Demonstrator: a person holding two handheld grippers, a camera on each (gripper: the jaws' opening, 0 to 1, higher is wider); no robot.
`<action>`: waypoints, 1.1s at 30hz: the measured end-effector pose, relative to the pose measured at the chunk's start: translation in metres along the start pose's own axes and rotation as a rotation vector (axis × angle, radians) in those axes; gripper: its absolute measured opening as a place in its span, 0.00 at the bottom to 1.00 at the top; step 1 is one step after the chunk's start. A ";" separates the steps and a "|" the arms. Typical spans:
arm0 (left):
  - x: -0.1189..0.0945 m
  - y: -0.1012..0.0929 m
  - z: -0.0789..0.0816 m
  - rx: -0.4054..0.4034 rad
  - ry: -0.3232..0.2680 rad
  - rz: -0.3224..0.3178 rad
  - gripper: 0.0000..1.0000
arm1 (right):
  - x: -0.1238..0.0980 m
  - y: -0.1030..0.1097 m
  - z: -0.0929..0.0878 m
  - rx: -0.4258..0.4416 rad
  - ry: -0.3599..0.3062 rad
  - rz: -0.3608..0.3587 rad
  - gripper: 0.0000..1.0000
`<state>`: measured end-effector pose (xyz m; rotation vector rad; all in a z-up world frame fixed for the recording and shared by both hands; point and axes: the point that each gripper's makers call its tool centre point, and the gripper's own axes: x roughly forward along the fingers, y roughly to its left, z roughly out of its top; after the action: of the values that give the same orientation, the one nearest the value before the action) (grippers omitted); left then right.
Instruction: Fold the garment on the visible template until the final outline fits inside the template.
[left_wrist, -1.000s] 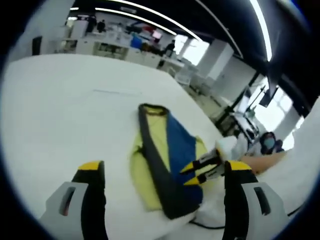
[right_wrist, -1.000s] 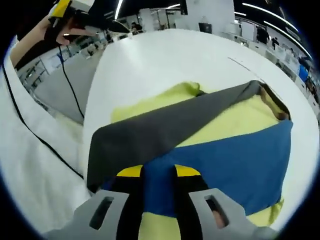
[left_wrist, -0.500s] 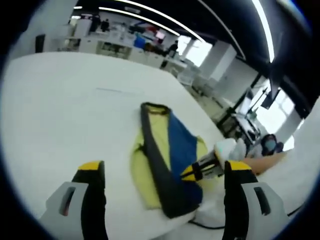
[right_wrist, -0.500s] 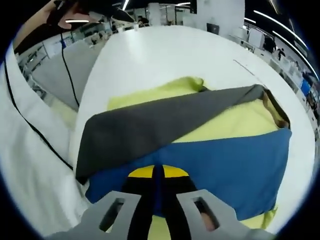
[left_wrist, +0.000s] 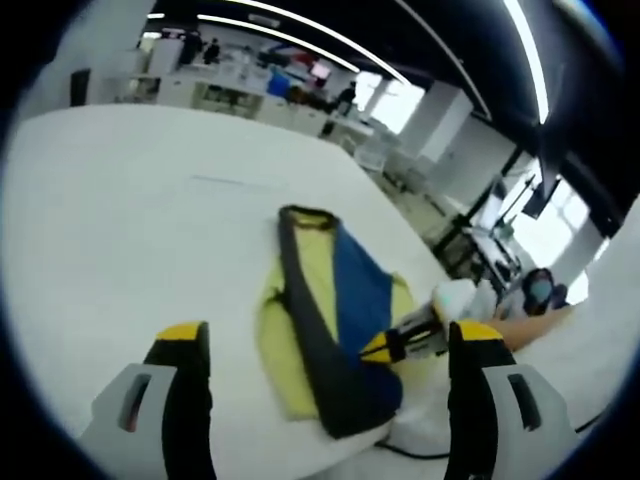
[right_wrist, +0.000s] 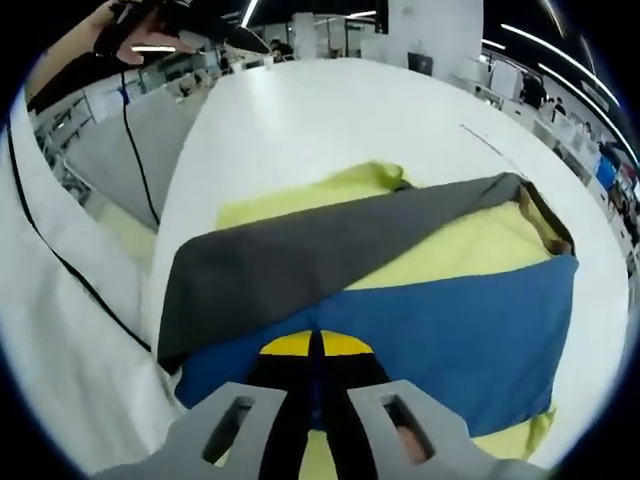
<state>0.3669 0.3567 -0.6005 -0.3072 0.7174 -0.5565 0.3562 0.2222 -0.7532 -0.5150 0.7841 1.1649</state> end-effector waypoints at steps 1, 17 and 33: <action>0.001 -0.001 0.000 0.001 0.001 -0.002 0.95 | -0.002 0.000 0.001 0.002 -0.004 -0.002 0.01; 0.021 -0.026 0.008 0.041 0.026 -0.065 0.95 | -0.059 -0.029 -0.021 0.093 -0.048 -0.145 0.01; 0.029 -0.035 0.012 0.078 0.060 -0.102 0.95 | -0.072 -0.063 -0.079 0.250 0.018 -0.256 0.01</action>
<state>0.3802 0.3127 -0.5916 -0.2566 0.7387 -0.6910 0.3809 0.1009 -0.7501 -0.4035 0.8395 0.8139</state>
